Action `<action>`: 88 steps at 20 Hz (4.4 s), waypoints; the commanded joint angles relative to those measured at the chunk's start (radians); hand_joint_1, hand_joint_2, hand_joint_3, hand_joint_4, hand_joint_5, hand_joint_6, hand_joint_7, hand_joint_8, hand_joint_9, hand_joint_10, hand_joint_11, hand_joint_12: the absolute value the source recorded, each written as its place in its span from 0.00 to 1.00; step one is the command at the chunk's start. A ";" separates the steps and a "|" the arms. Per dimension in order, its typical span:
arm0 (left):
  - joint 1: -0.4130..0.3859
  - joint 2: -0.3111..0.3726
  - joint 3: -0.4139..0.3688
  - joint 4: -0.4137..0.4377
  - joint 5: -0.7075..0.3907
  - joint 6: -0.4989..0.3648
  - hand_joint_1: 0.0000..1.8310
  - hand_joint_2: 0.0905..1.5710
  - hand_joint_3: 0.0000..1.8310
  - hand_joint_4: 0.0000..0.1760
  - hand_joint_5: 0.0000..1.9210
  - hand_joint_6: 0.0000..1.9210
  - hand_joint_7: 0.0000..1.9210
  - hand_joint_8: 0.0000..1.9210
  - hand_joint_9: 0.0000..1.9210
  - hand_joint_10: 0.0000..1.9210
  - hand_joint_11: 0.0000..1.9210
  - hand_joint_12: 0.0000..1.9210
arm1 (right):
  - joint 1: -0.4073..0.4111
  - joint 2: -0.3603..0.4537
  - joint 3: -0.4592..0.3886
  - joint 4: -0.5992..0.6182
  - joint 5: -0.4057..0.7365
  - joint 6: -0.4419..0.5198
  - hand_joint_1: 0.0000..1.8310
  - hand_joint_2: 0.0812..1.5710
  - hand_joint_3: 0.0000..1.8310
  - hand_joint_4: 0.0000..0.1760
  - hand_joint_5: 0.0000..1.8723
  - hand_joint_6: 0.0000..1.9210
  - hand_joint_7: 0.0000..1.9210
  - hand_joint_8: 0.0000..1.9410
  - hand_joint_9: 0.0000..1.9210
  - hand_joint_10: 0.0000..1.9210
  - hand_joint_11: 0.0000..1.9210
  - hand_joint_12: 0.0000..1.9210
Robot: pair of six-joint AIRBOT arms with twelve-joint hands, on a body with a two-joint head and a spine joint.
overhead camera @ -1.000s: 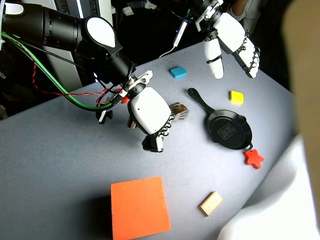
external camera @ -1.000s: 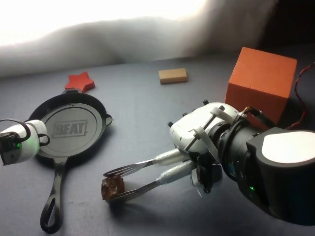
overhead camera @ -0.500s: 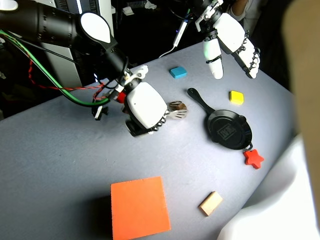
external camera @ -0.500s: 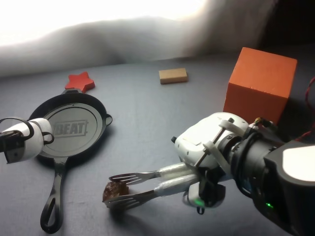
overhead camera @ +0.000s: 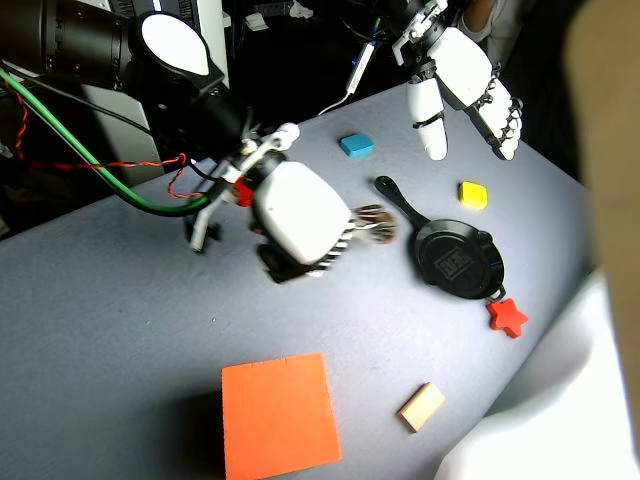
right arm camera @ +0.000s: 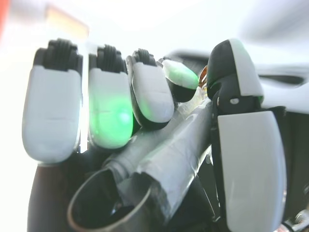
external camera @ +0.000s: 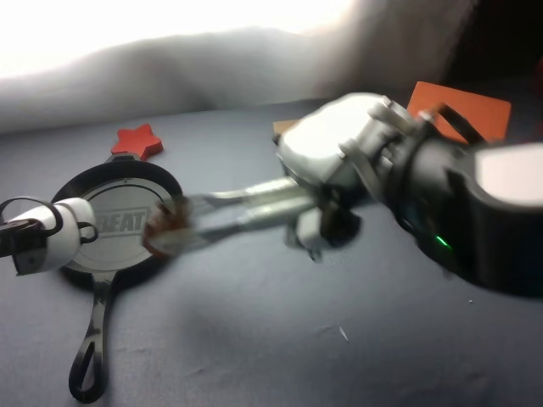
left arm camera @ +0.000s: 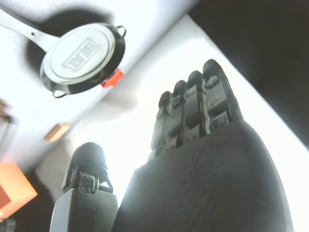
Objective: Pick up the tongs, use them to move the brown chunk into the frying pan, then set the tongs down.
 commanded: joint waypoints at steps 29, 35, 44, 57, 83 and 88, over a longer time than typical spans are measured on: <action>-0.003 0.003 0.015 0.114 0.017 0.008 0.00 0.80 0.00 0.00 0.01 0.00 0.02 0.00 0.02 0.00 0.00 0.11 | -0.054 -0.288 0.479 -0.397 0.204 0.244 0.21 0.81 0.00 0.00 0.47 0.35 0.49 0.50 0.41 0.74 0.30 0.91; -0.003 0.003 0.015 0.114 0.018 0.008 0.00 0.80 0.00 0.00 0.02 0.00 0.02 0.00 0.02 0.00 0.00 0.12 | -0.035 -0.164 0.313 -0.397 0.179 0.227 0.25 0.78 0.00 0.00 0.46 0.32 0.42 0.66 0.39 0.82 0.19 0.88; -0.002 0.003 0.016 0.115 0.044 0.007 0.00 0.79 0.00 0.00 0.00 0.00 0.02 0.00 0.02 0.00 0.00 0.10 | -0.013 0.152 -0.116 -0.397 0.124 0.108 0.23 0.82 0.00 0.00 0.45 0.41 0.44 0.62 0.38 0.80 0.29 0.96; 0.012 0.005 0.025 0.180 0.168 0.007 0.00 0.80 0.00 0.00 0.02 0.00 0.01 0.00 0.01 0.00 0.00 0.07 | -0.160 0.204 -0.206 -0.397 -0.025 0.094 0.28 0.79 0.00 0.00 0.46 0.41 0.44 0.62 0.39 0.80 0.31 0.94; -0.018 0.006 0.050 0.389 0.555 0.031 0.00 0.79 0.00 0.00 0.03 0.00 0.03 0.00 0.02 0.00 0.00 0.10 | -0.346 0.157 -0.159 -0.671 -0.021 0.236 0.06 0.63 0.00 0.00 0.05 0.00 0.09 0.00 0.07 0.01 0.00 0.17; -0.013 0.006 0.023 0.401 0.553 0.031 0.00 0.80 0.00 0.00 0.03 0.00 0.03 0.00 0.02 0.00 0.00 0.10 | -0.312 0.216 -0.222 -0.543 0.005 0.197 0.00 0.63 0.00 0.00 0.09 0.01 0.12 0.00 0.10 0.01 0.00 0.25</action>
